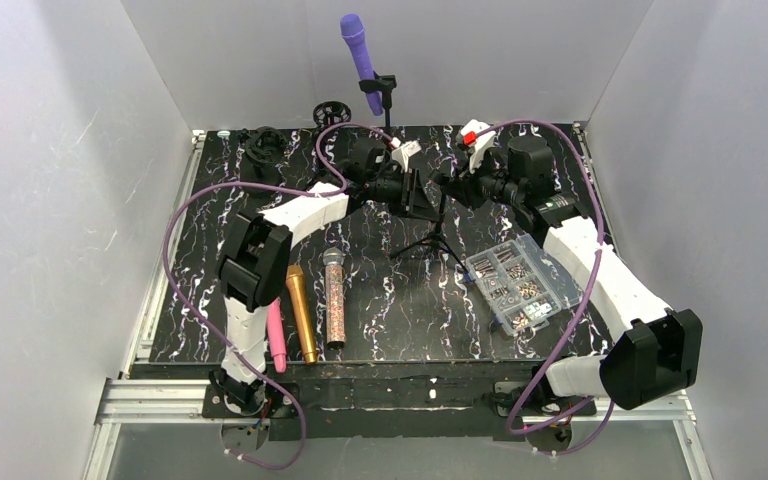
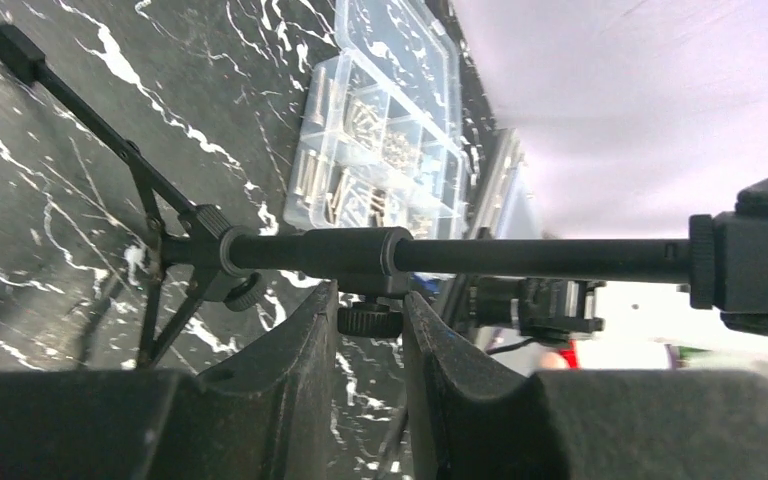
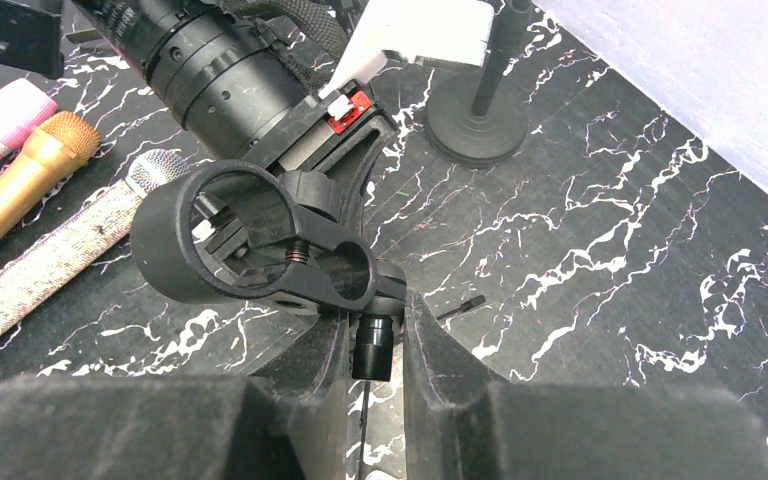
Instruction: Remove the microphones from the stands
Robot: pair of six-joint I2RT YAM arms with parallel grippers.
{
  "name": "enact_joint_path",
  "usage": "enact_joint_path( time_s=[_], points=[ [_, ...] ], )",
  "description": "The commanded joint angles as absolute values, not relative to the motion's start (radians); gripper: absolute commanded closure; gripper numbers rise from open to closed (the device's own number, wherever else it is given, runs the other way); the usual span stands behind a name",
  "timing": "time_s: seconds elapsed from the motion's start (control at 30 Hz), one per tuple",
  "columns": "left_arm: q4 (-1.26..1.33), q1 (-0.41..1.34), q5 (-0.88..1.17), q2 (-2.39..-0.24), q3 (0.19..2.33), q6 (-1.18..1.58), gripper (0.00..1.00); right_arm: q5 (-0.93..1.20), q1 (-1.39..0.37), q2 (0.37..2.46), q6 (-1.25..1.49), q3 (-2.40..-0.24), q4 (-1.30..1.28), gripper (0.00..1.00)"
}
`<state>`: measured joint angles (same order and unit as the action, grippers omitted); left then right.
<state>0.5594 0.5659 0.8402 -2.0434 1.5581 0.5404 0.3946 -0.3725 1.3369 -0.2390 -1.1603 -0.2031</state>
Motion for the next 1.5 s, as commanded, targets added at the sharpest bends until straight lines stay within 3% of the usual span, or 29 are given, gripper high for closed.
enact_joint_path(
  time_s=[0.0, 0.37, 0.57, 0.7, 0.87, 1.03, 1.13, 1.47],
  points=[
    [0.707, 0.545, 0.955, -2.065, 1.545, 0.833, 1.0, 0.281, -0.356, 1.422, -0.249, -1.046, -0.609, 0.99],
    [0.831, 0.517, 0.943, -2.116, 1.5, 1.072, 0.98, 0.285, -0.356, 1.425, -0.244, -1.04, -0.606, 0.99],
    [0.867, 0.503, 0.936, -2.114, 1.477, 1.157, 0.77, 0.283, -0.356, 1.423, -0.245, -1.04, -0.608, 0.99],
    [0.86, 0.494, 0.936, -2.095, 1.47, 1.161, 0.58, 0.28, -0.356, 1.424, -0.244, -1.039, -0.605, 0.99],
    [0.836, 0.469, 0.942, -2.057, 1.471, 1.135, 0.33, 0.275, -0.356, 1.424, -0.245, -1.045, -0.608, 0.99],
    [0.78, 0.442, 0.954, -2.005, 1.46, 1.076, 0.17, 0.261, -0.356, 1.426, -0.246, -1.042, -0.606, 0.99],
    [0.715, 0.425, 0.966, -1.964, 1.443, 1.009, 0.02, 0.258, -0.357, 1.43, -0.241, -1.027, -0.591, 0.99],
    [0.436, 0.366, 0.966, -1.837, 1.476, 0.765, 0.02, 0.191, -0.369, 1.472, -0.235, -0.971, -0.544, 0.99]
  ],
)
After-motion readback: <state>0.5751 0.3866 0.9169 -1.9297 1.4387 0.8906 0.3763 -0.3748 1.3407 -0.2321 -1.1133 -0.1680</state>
